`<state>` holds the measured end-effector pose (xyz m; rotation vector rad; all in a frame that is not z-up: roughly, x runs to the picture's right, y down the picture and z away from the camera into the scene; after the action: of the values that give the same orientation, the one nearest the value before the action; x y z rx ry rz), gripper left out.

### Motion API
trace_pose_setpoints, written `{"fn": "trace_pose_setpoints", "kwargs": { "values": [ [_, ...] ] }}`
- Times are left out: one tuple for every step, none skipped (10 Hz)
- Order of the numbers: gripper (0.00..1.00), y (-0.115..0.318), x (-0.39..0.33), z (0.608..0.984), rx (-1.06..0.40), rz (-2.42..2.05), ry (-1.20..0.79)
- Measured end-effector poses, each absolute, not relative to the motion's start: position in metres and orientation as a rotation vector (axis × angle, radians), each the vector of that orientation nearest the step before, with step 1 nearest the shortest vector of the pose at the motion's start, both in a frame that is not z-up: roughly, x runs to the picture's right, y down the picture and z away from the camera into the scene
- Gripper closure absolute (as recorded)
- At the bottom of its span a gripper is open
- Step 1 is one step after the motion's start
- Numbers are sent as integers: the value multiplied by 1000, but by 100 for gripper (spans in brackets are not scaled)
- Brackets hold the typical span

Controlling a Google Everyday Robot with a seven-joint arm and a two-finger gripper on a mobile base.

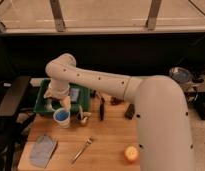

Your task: Stack cups into tray

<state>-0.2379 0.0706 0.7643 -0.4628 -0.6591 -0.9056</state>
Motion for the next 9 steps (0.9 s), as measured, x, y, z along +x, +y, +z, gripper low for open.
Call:
{"fn": "trace_pose_setpoints", "kwargs": {
  "values": [
    [20,69,-242,767,-458,-903,-659],
    [20,70,-246,774,-458,-898,-662],
    [20,76,-250,781,-466,-890,-676],
    [20,83,-252,789,-475,-879,-693],
    [20,89,-254,792,-482,-872,-704],
    [20,96,-259,795,-487,-864,-722],
    [20,102,-265,796,-492,-854,-739],
    [21,106,-269,797,-497,-846,-751],
    [28,113,-276,800,-506,-842,-762]
  ]
}}
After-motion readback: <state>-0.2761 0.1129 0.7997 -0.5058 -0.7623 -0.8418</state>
